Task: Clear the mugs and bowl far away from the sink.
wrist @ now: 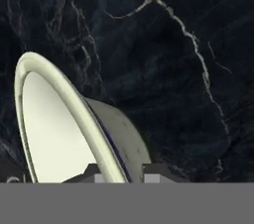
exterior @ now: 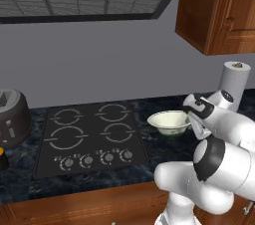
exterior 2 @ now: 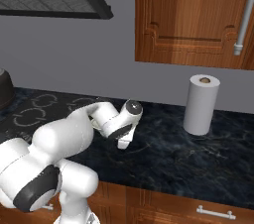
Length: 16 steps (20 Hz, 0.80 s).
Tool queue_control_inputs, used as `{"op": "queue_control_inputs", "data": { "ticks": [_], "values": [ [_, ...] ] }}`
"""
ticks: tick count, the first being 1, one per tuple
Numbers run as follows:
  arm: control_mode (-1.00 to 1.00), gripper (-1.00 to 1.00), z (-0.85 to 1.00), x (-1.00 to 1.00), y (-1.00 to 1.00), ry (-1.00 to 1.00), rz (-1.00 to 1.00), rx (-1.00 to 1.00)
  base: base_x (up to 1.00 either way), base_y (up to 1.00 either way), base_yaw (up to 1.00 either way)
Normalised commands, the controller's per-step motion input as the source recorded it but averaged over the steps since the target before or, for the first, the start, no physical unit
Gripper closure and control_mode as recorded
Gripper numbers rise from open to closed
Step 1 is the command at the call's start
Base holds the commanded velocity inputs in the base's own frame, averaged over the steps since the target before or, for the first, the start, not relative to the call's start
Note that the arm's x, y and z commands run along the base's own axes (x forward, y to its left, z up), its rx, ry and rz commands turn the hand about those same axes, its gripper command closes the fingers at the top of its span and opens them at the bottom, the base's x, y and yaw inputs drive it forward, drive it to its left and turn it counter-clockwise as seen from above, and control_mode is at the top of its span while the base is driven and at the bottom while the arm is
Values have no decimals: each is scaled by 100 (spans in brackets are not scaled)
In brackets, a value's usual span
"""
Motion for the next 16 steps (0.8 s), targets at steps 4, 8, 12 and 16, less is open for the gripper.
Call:
{"op": "queue_control_inputs", "data": {
  "ticks": [4, 8, 12, 16],
  "values": [
    [-100, -100, -65, -4, -2, 2, 2, 0, 0, 0, 0],
    [-100, -100, -21, -11, -1, -3, 3, 0, 0, 0, 0],
    [-100, -100, 1, -27, 0, -19, 4, 0, 0, 0, 0],
    [-100, -100, 21, -29, 0, -16, 4, 0, 0, 0, 0]
  ]
}}
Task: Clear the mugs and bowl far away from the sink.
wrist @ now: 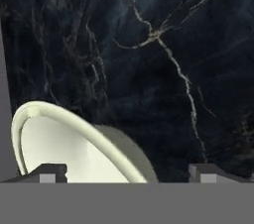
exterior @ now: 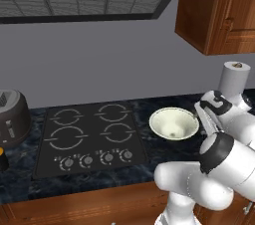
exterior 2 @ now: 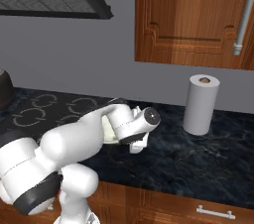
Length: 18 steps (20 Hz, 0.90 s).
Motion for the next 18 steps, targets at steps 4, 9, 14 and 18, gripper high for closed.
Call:
{"op": "queue_control_inputs", "data": {
  "ticks": [4, 9, 14, 18],
  "values": [
    [-100, -100, 44, -40, 0, -9, 4, 0, 0, 0, 0],
    [-100, -100, 68, -48, 0, -3, 2, 0, 0, 0, 0],
    [-100, -100, 67, -68, 0, -1, 1, 0, 0, 0, 0],
    [-100, -100, 48, -95, 1, -7, 0, -1, 0, 0, 0]
  ]
}}
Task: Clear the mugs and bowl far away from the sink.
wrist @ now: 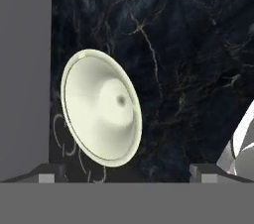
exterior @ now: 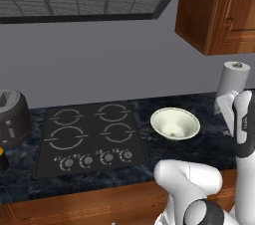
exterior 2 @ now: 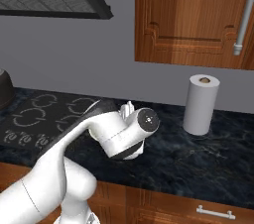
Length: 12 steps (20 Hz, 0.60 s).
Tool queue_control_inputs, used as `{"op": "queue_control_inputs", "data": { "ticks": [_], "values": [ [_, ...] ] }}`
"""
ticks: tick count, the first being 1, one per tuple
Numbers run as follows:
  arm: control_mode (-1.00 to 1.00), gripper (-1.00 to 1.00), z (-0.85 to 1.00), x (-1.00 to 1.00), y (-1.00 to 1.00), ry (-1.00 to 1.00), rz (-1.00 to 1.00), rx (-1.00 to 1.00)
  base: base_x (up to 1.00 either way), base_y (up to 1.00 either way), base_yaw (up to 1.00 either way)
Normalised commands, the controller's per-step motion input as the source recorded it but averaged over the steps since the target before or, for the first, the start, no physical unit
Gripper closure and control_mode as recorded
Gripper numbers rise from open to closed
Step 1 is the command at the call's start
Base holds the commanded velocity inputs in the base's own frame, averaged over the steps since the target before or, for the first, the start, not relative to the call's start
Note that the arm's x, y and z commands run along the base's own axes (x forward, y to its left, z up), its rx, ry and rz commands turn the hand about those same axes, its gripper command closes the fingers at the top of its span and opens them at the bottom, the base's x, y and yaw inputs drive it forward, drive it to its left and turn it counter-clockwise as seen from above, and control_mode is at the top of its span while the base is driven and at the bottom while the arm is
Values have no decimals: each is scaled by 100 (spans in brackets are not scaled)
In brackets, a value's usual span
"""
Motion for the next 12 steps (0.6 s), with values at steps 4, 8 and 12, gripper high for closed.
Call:
{"op": "queue_control_inputs", "data": {
  "ticks": [4, 8, 12],
  "values": [
    [-100, -100, 42, -76, 39, -8, 0, -6, 0, 0, 0],
    [-100, -100, 33, -65, 69, -16, 0, -16, 0, 0, 0],
    [-100, -100, 33, -19, 80, -18, -8, -25, 0, 0, 0]
  ]
}}
